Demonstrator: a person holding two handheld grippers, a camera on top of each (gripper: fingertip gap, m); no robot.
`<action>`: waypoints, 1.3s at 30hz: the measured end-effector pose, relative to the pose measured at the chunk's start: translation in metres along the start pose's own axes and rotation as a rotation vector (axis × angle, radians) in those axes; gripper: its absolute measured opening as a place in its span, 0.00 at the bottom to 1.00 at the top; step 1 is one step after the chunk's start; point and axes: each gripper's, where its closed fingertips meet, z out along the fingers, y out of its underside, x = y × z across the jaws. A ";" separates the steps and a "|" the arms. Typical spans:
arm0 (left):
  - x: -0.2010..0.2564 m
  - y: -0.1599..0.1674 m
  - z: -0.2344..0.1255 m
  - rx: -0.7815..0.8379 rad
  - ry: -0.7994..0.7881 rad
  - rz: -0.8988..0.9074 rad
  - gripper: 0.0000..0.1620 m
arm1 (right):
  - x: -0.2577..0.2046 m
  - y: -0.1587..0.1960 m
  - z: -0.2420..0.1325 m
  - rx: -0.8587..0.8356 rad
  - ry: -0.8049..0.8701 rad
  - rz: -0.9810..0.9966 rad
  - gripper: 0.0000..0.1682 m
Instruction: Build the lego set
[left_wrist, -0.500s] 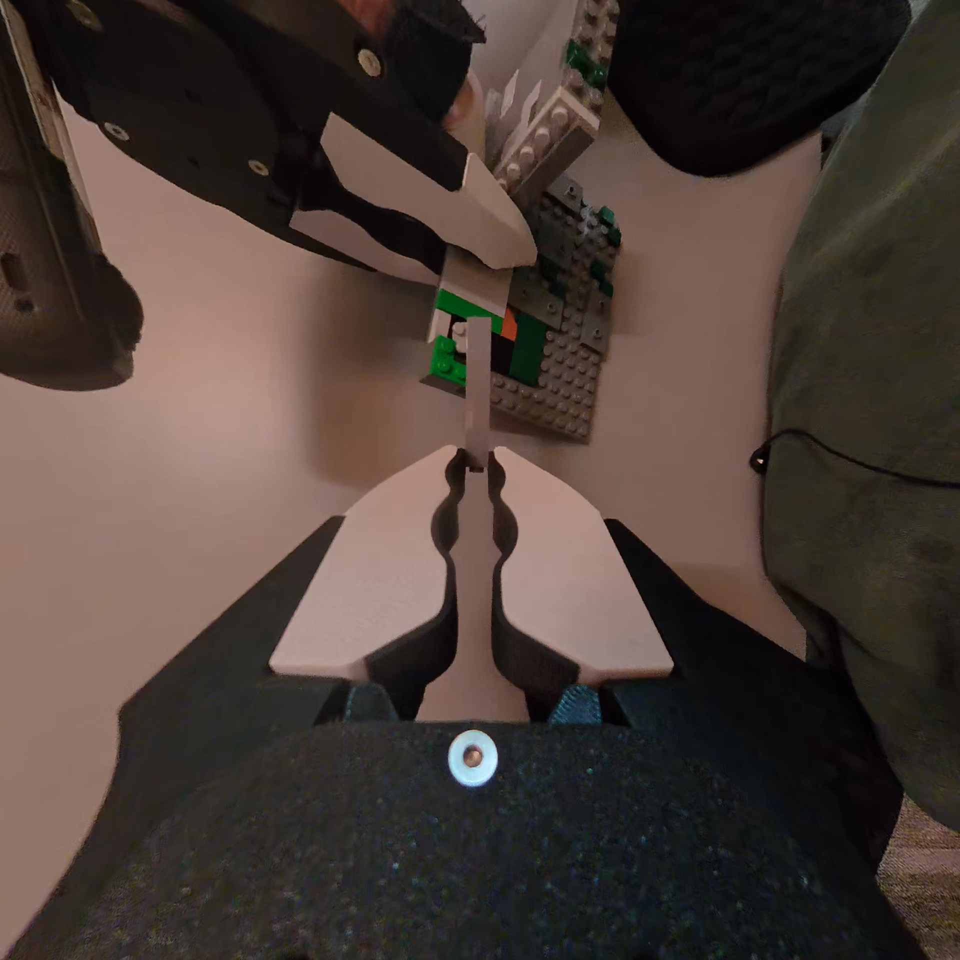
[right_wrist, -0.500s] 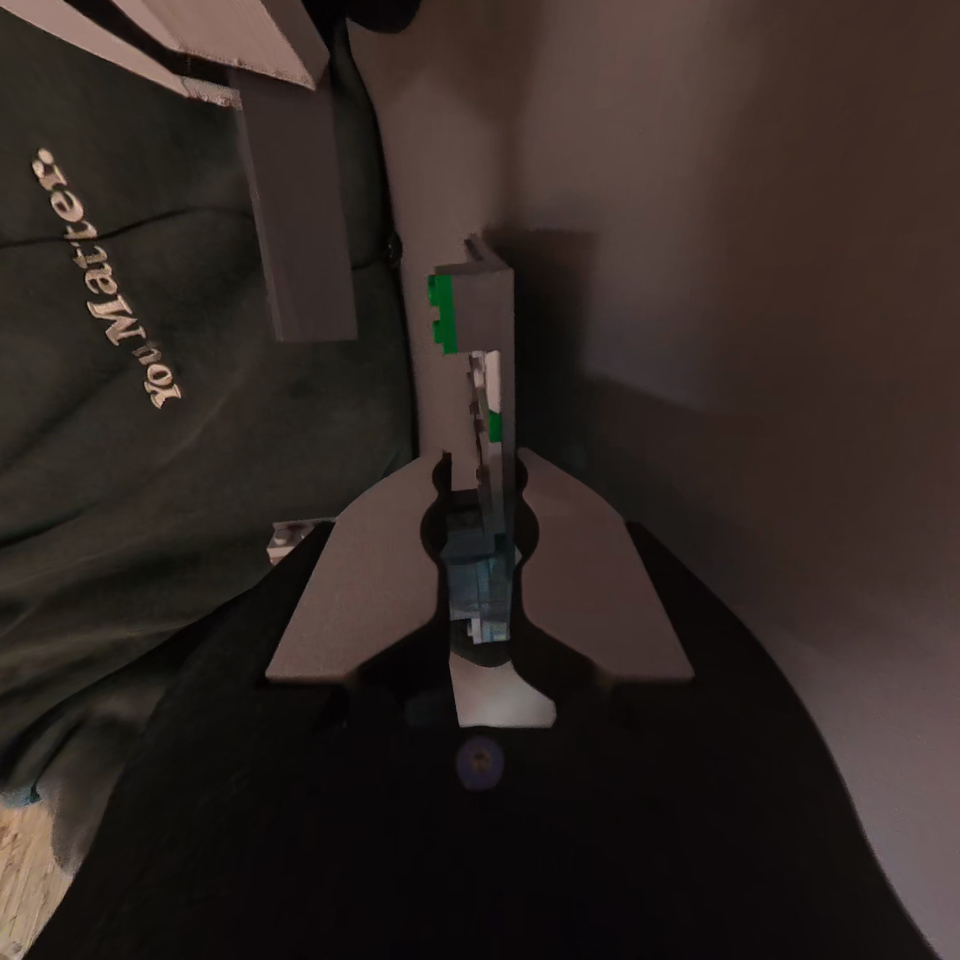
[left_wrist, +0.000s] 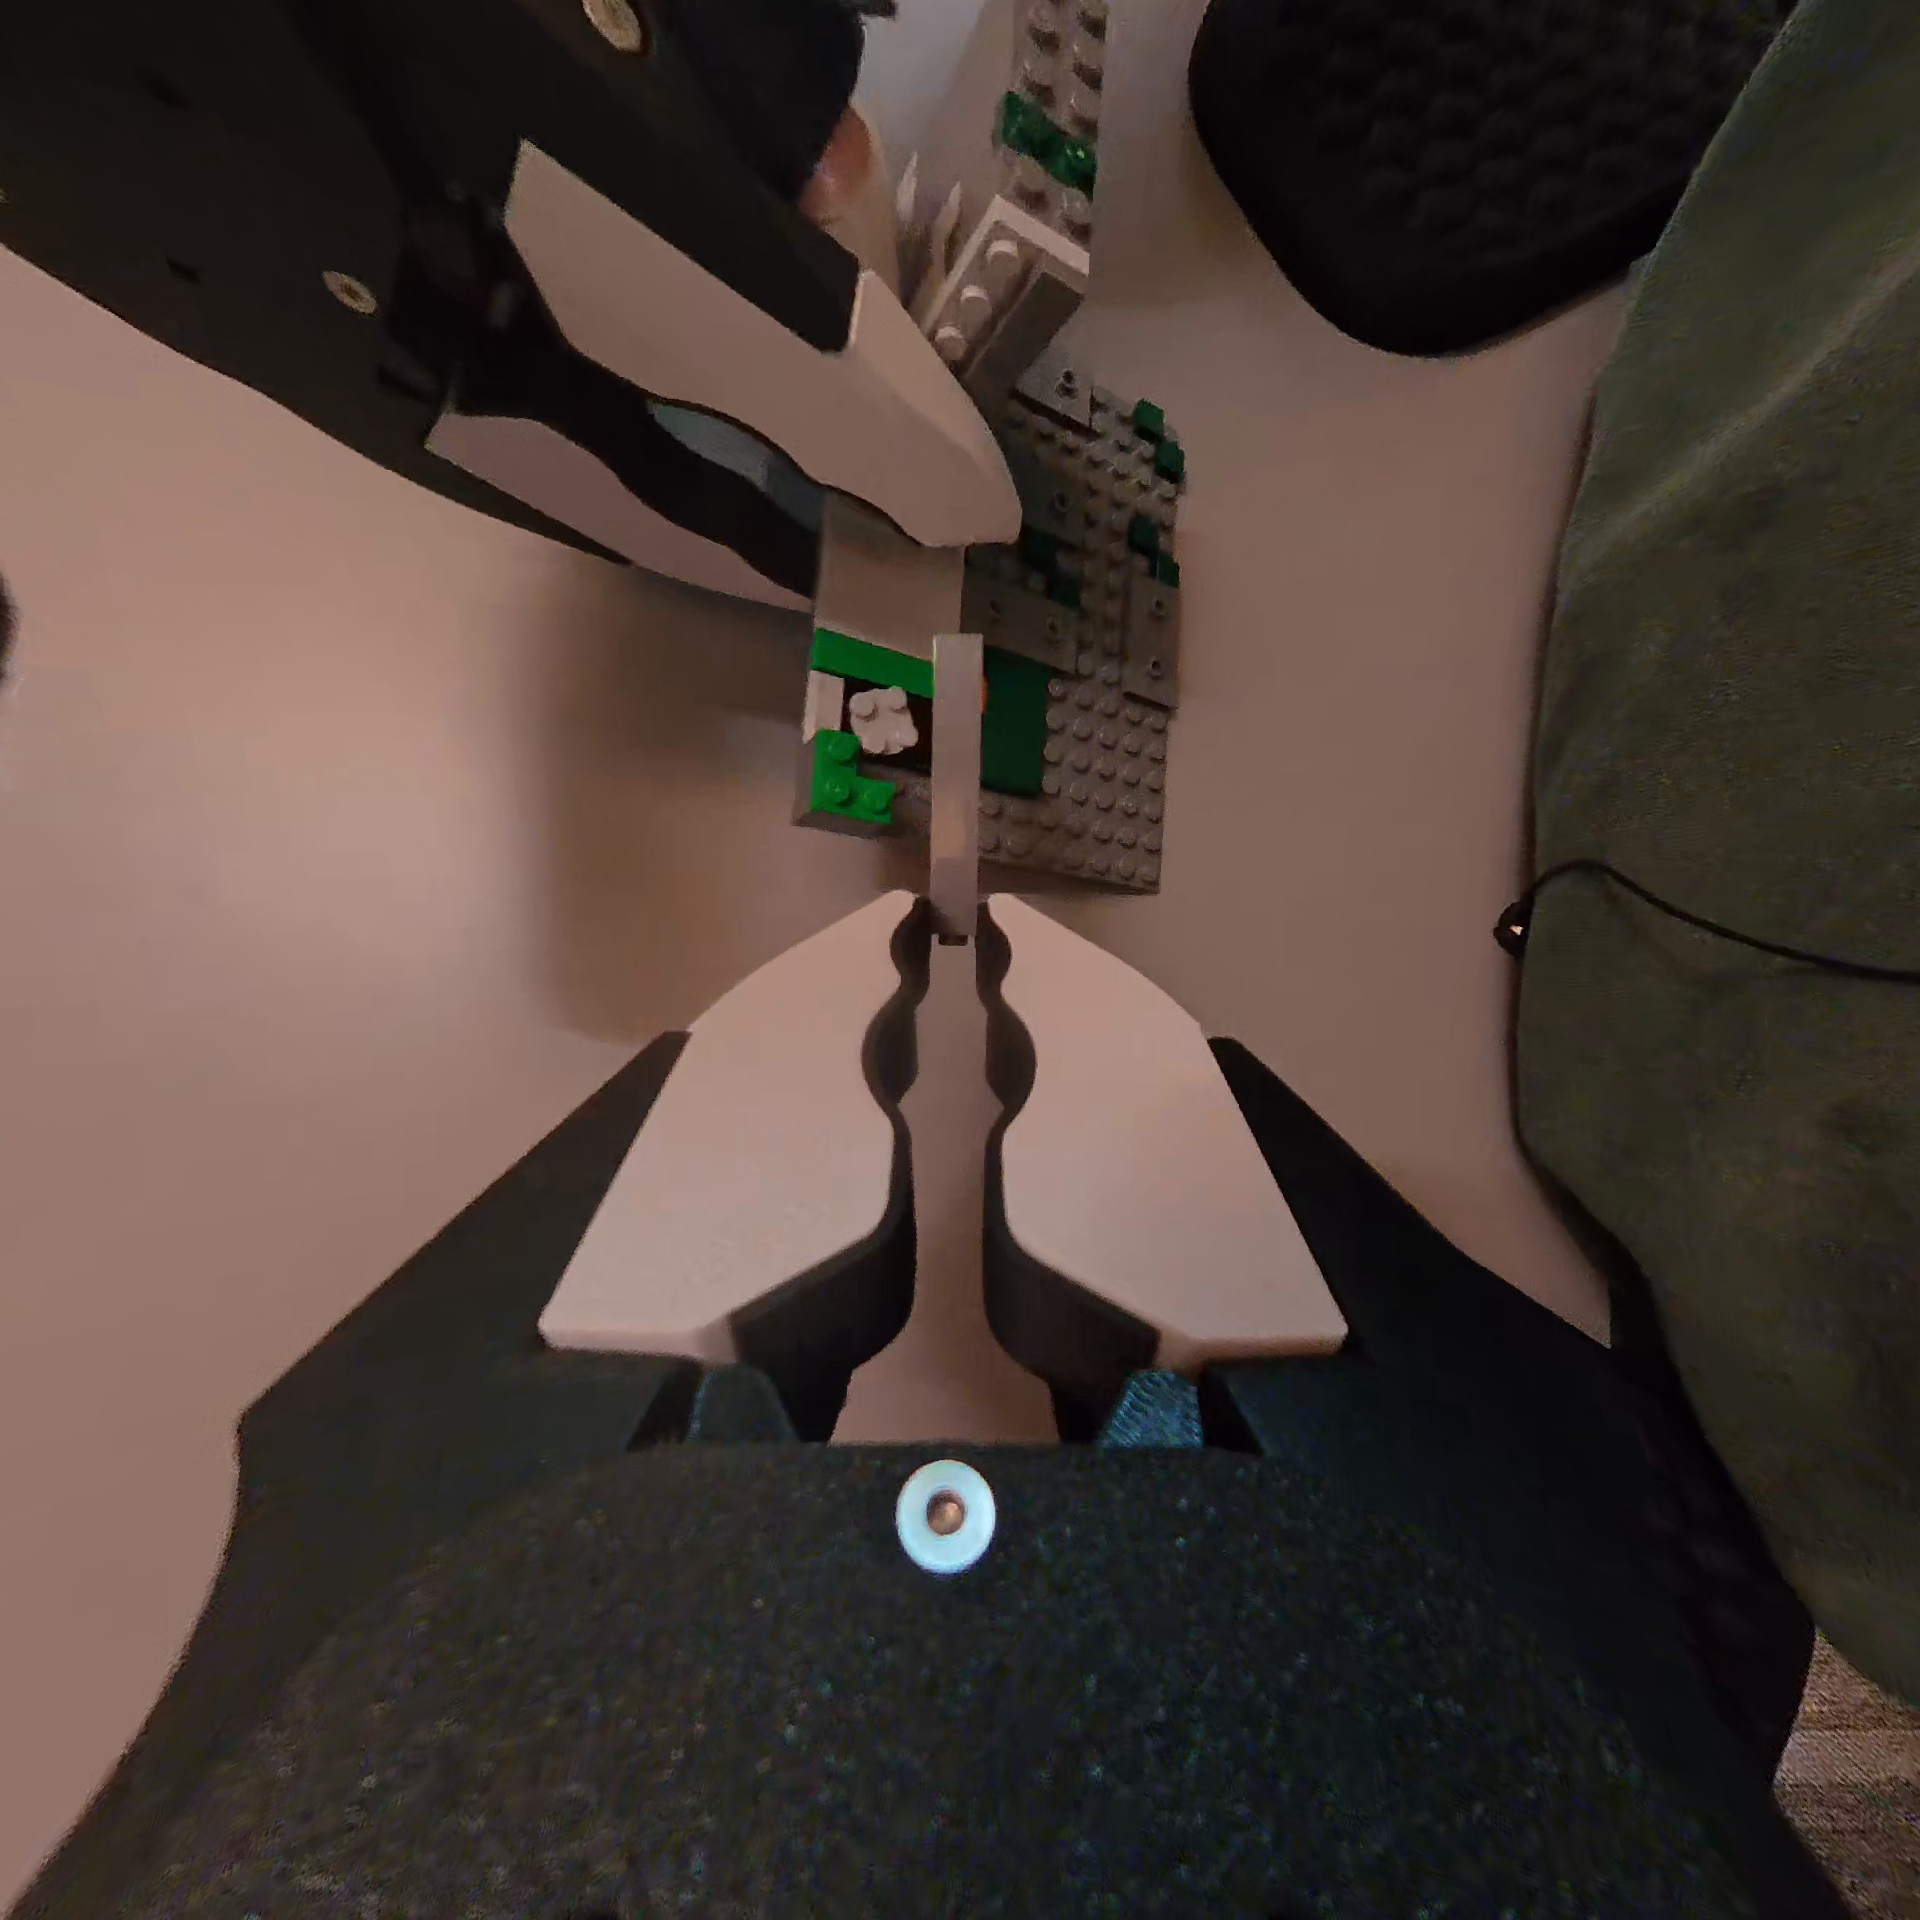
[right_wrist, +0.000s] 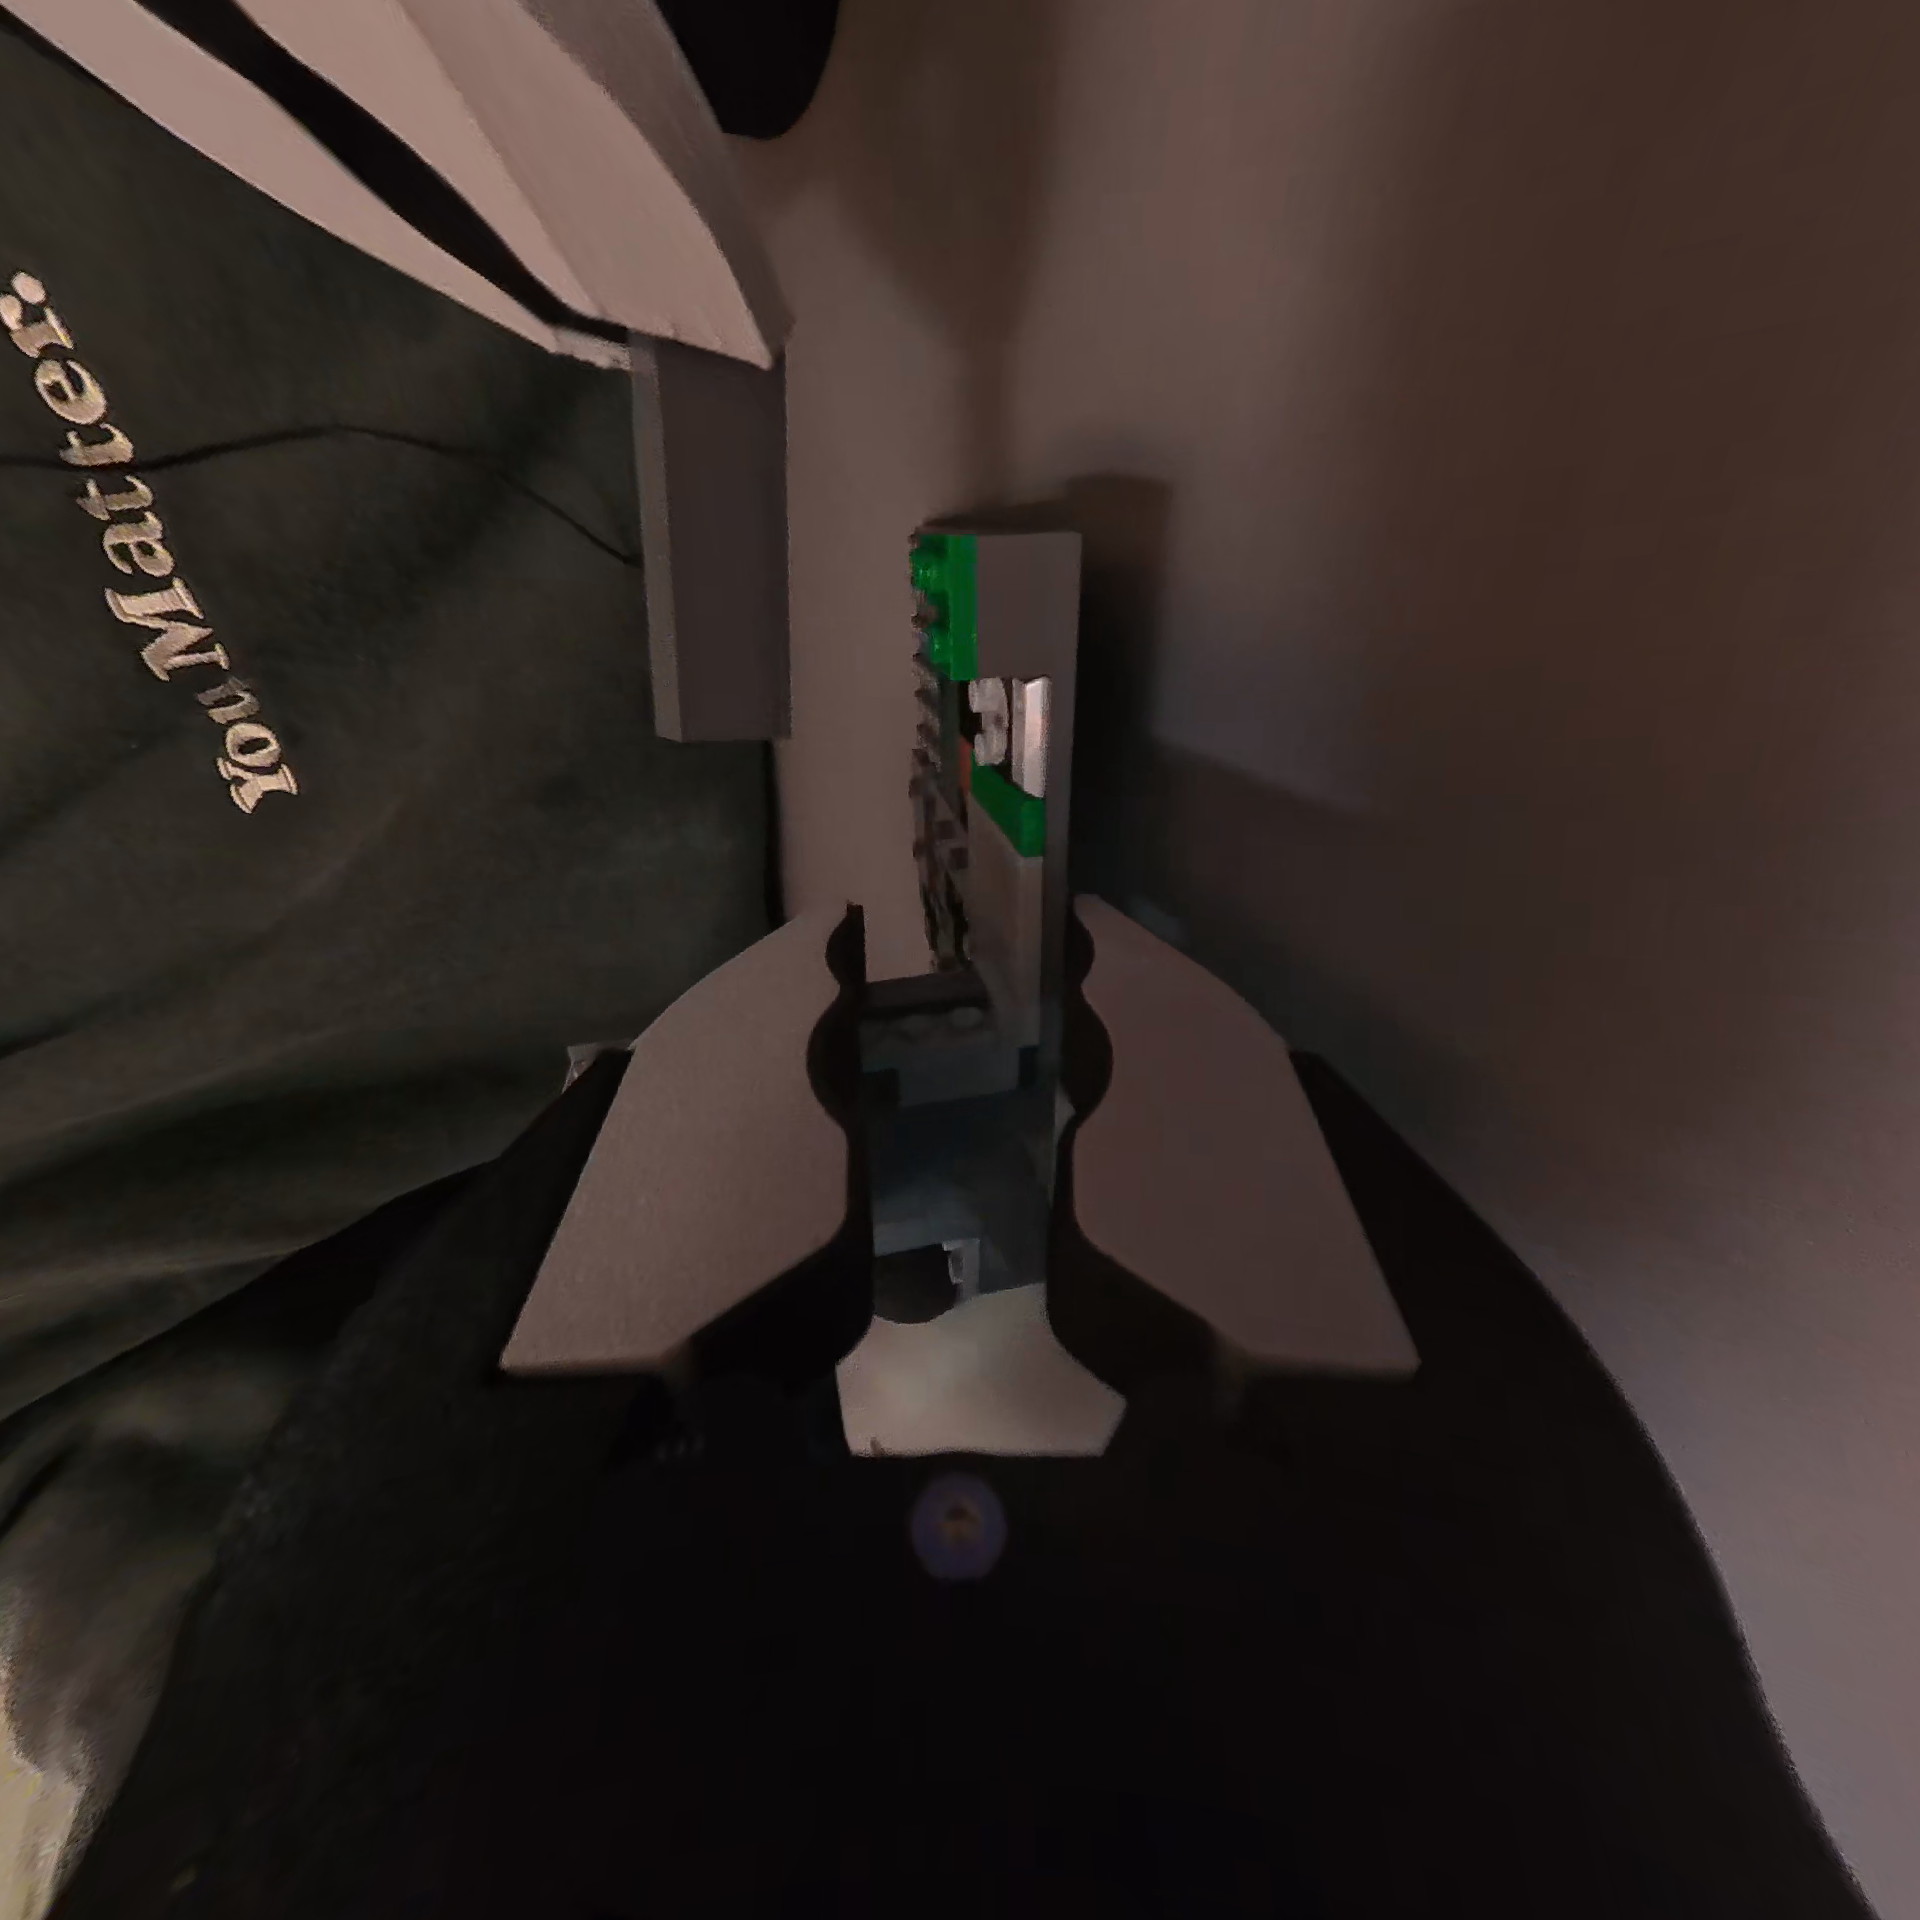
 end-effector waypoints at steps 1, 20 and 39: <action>0.001 0.001 0.001 0.002 0.004 -0.004 0.04 | 0.001 -0.001 0.000 0.004 0.007 -0.007 0.22; -0.006 0.016 -0.005 0.000 -0.034 -0.060 0.05 | -0.003 -0.040 -0.032 0.285 0.071 -0.148 0.28; -0.015 -0.007 -0.024 -0.179 -0.032 0.007 0.05 | -0.042 -0.071 -0.051 0.630 0.808 -0.478 0.19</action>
